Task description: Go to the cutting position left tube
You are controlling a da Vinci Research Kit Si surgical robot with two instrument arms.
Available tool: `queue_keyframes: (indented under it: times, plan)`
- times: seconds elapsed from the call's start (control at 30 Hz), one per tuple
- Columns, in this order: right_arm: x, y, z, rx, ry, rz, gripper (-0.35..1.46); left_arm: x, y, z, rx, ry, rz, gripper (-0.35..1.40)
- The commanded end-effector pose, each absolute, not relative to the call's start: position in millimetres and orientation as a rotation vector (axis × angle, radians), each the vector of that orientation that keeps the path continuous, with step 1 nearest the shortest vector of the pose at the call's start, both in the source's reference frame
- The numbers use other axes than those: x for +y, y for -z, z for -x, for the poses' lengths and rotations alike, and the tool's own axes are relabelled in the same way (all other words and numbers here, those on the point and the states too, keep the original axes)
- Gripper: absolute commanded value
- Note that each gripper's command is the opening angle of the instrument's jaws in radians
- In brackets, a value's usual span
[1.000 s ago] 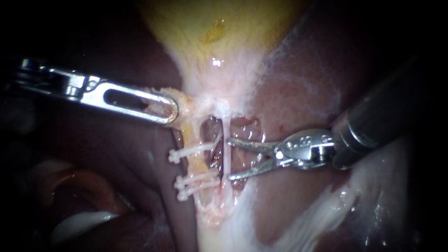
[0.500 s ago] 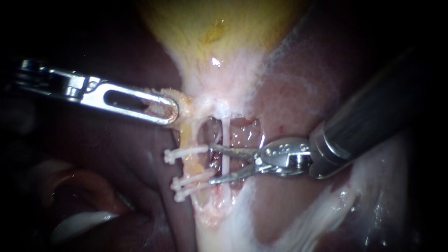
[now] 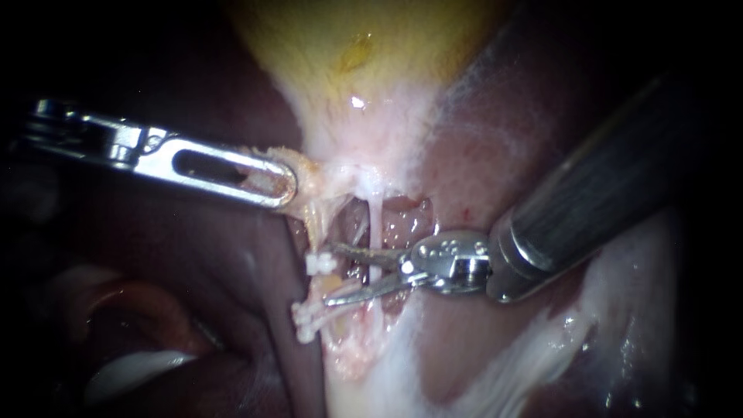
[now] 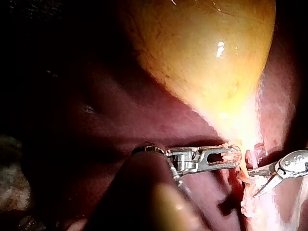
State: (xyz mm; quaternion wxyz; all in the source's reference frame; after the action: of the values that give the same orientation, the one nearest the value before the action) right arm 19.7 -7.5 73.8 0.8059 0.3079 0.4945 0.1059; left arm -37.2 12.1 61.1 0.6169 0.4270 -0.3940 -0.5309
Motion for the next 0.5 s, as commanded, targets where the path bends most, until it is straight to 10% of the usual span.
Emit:
queue_keyframes:
  times: [0.03,0.5]
  plan:
    - [-7.6,-73.8,-19.7,1.060,-0.231,-0.667,1.41,12.1,-61.1,37.2,-0.907,1.222,-0.983,-0.35]
    - [-6.9,-74.0,-22.0,1.137,-0.290,-0.839,1.41,12.1,-61.0,37.3,-0.907,1.223,-0.983,-0.35]
